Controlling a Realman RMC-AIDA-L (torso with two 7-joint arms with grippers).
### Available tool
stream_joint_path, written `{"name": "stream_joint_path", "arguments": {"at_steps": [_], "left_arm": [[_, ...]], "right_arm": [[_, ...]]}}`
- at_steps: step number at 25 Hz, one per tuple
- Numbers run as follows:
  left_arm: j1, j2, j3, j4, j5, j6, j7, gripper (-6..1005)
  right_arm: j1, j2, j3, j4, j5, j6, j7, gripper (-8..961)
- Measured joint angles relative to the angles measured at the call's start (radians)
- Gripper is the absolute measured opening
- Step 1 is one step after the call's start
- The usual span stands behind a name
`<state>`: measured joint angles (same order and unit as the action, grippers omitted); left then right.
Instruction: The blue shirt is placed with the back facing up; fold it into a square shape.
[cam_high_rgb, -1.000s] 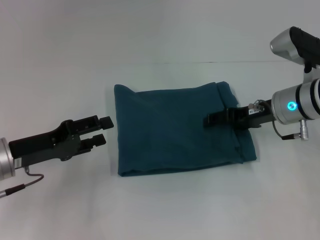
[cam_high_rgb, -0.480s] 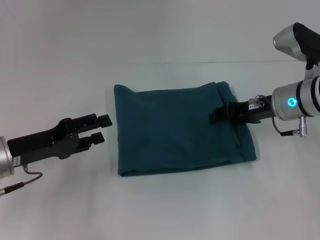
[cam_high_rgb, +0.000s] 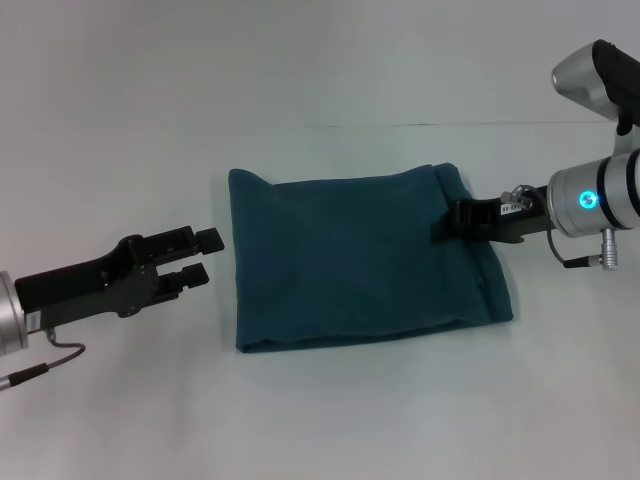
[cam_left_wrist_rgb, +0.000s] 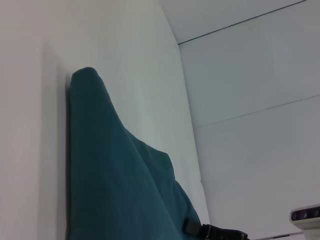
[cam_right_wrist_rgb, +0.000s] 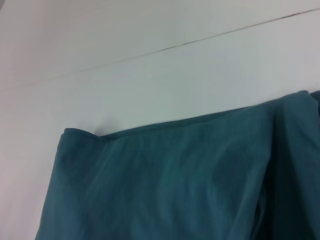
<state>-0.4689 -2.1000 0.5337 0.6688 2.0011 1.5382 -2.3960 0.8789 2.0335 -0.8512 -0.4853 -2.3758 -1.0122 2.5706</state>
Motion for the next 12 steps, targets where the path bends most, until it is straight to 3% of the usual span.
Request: {"name": "stream_joint_path", "arguments": {"at_steps": [7,12], "left_arm": [[0.001,-0.001,-0.001,0.0,-0.001,0.005,0.0,704],[0.002,-0.001,-0.003,0.0,-0.002,0.009,0.0,703]], "right_arm": [[0.0,0.0,0.0,-0.051,0.023,-0.051,0.001,63],[-0.005,-0.003,-0.008,-0.134,0.023,-0.11,0.035,63]]}}
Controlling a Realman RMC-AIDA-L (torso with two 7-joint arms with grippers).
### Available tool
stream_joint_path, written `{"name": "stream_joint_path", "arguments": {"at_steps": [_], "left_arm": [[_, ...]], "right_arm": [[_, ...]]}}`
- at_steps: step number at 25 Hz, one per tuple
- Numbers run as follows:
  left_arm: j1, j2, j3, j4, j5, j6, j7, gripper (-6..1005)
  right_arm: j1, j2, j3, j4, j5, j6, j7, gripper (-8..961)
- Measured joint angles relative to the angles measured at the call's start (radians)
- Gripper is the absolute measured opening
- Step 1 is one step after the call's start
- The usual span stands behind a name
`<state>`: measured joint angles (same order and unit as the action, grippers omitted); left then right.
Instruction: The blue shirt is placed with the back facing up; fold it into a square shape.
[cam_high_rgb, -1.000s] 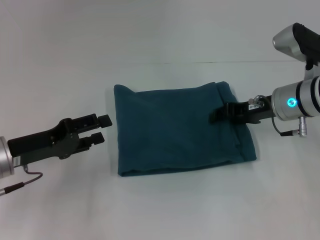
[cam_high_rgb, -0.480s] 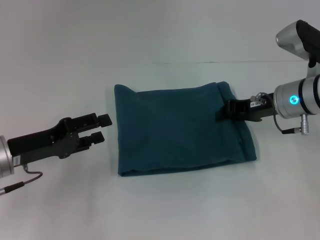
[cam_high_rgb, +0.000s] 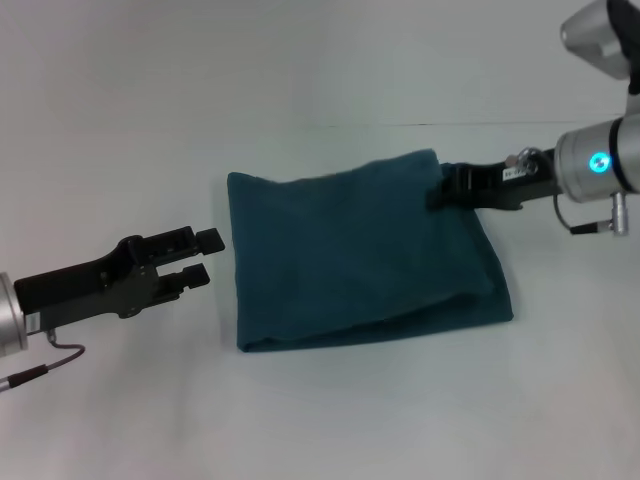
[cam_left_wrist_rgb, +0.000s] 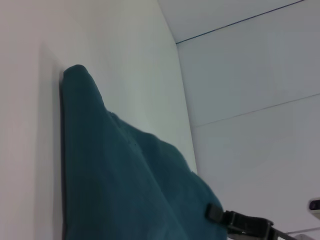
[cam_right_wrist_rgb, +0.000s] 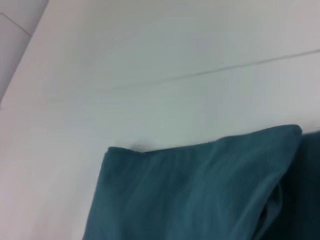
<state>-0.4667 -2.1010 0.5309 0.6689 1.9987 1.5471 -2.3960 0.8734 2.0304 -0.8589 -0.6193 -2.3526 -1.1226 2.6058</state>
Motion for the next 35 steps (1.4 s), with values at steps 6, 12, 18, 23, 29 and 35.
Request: {"name": "stream_joint_path", "arguments": {"at_steps": [6,12,18,23,29,35], "left_arm": [[0.0,0.0,-0.002,0.0,-0.003,0.001,0.0,703],[-0.003,0.001,-0.002,0.0,-0.004,-0.004,0.0,703],[-0.004,0.001,-0.002,0.0,-0.005,-0.007,0.0,703],[0.001,-0.001,-0.002,0.0,-0.005,-0.008,0.0,703],[0.004,-0.002,-0.003,0.0,-0.005,-0.01,0.0,704],[0.004,-0.002,-0.005,0.0,-0.005,-0.01,0.0,704]], "right_arm": [[-0.028,-0.008,-0.004,-0.081,-0.002,-0.047,0.027,62],[-0.045,-0.011,-0.005,-0.074,-0.015,-0.024,0.027,63],[-0.038,-0.008,-0.021,-0.034,-0.024,0.028,0.014,81],[-0.038,-0.007,-0.066,-0.018,-0.024,0.076,0.013,104],[-0.033,-0.005,-0.091,0.014,-0.044,0.125,0.013,131],[-0.033,-0.012,-0.092,0.034,-0.051,0.131,0.024,159]]}}
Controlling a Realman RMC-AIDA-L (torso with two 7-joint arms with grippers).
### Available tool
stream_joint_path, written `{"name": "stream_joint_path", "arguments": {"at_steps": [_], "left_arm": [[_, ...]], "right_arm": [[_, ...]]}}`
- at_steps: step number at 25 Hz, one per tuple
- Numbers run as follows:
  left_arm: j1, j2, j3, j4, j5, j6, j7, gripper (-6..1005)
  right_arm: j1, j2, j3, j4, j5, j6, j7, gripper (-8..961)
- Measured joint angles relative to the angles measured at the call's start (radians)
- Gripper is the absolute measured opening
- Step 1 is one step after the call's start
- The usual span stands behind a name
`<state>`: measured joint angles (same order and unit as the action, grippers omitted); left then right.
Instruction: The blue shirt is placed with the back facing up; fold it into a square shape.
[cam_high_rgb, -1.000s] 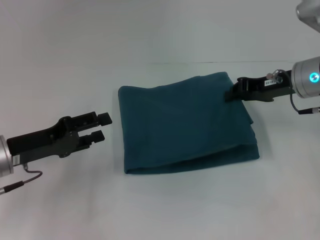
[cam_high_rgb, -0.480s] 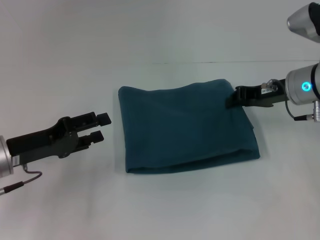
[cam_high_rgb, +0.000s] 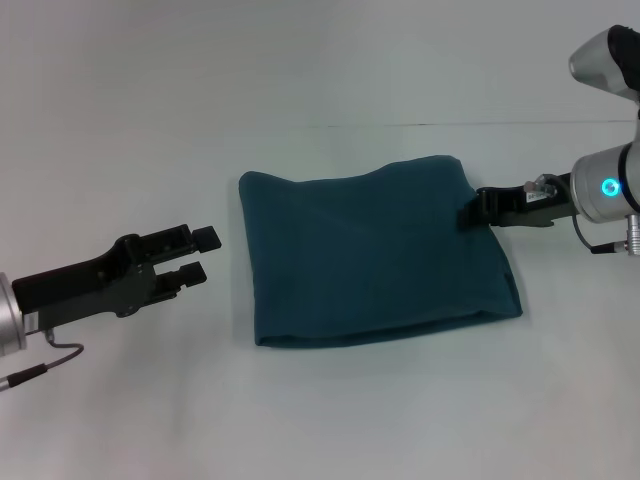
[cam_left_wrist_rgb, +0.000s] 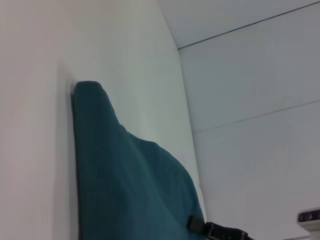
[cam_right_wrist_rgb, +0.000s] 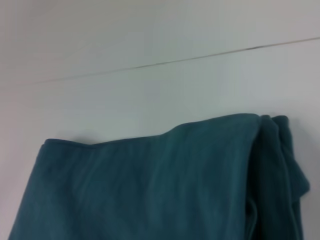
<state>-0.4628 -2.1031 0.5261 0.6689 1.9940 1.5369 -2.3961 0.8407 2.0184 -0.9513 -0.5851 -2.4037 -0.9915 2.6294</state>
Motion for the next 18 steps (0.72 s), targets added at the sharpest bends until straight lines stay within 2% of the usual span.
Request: {"name": "stream_joint_path", "arguments": {"at_steps": [4,12,15,18], "left_arm": [[0.0,0.0,0.0,0.0,-0.002,0.0,0.0,703],[0.0,0.0,0.0,0.0,-0.009,0.0,0.0,703],[0.0,-0.001,0.0,0.0,-0.009,0.003,0.0,702],[0.001,-0.001,0.0,0.0,-0.009,0.004,0.0,702]], "right_arm": [[-0.002,-0.008,0.0,0.004,-0.001,0.002,0.009,177],[0.004,-0.011,0.002,0.004,-0.119,0.045,0.091,322],[0.001,-0.022,0.008,0.001,-0.154,0.05,0.126,376],[-0.014,-0.03,0.031,-0.027,-0.145,0.024,0.129,379]]}}
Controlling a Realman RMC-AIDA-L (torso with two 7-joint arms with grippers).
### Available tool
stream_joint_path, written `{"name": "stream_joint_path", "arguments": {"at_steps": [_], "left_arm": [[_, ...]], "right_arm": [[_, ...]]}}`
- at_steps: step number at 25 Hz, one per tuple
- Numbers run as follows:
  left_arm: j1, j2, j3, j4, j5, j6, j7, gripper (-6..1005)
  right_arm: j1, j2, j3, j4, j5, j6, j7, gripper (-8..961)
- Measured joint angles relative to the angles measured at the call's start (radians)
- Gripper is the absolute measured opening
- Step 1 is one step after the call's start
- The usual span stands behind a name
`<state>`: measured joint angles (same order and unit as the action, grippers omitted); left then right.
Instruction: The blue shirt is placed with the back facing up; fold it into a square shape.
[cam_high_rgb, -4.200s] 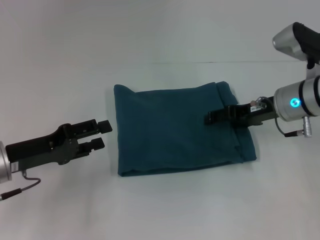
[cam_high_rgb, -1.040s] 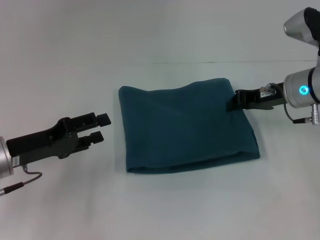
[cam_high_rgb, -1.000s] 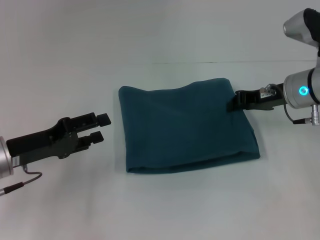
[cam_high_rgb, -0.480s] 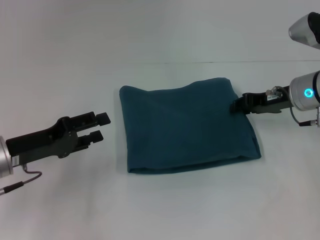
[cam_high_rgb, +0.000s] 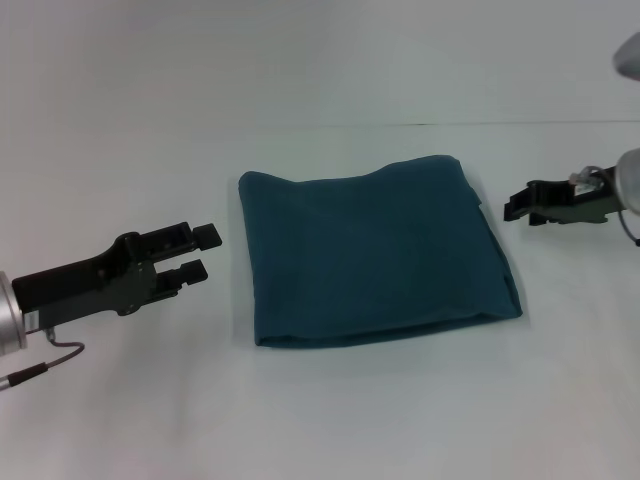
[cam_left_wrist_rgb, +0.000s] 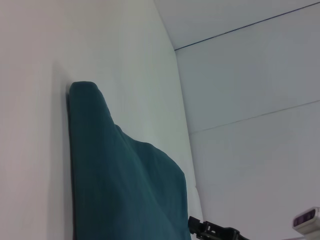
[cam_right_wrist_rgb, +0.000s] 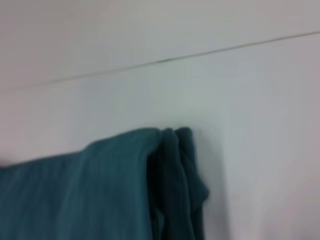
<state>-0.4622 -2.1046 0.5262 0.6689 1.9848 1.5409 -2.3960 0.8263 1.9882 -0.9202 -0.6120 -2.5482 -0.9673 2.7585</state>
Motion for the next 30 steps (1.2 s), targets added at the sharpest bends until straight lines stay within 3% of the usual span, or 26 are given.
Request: {"name": "stream_joint_path", "arguments": {"at_steps": [6,10,13,18,21,26,30], "left_arm": [[0.003,0.0,0.0,0.0,0.0,0.006,0.007,702],[0.004,0.012,-0.004,0.017,0.001,0.051,0.055,701],[0.001,0.035,-0.015,0.04,0.011,0.101,0.107,701],[0.002,0.055,-0.019,0.083,0.036,0.178,0.239,701],[-0.007,0.055,0.003,0.096,0.07,0.195,0.285,700],[-0.055,0.046,0.041,0.031,0.139,0.129,0.133,700],[-0.06,0.009,0.07,0.001,0.141,0.047,-0.041,700]], "right_arm": [[-0.033,-0.02,0.098,-0.058,0.07,-0.113,-0.078,385],[-0.072,-0.055,0.212,-0.05,0.28,-0.343,-0.293,389],[-0.12,-0.067,0.243,-0.06,0.392,-0.502,-0.398,508],[-0.194,-0.075,0.265,-0.065,0.43,-0.601,-0.503,672],[-0.228,-0.072,0.289,-0.062,0.448,-0.643,-0.571,740],[-0.263,-0.075,0.356,-0.038,0.455,-0.693,-0.58,852],[-0.273,-0.081,0.416,-0.037,0.455,-0.728,-0.572,870]]}}
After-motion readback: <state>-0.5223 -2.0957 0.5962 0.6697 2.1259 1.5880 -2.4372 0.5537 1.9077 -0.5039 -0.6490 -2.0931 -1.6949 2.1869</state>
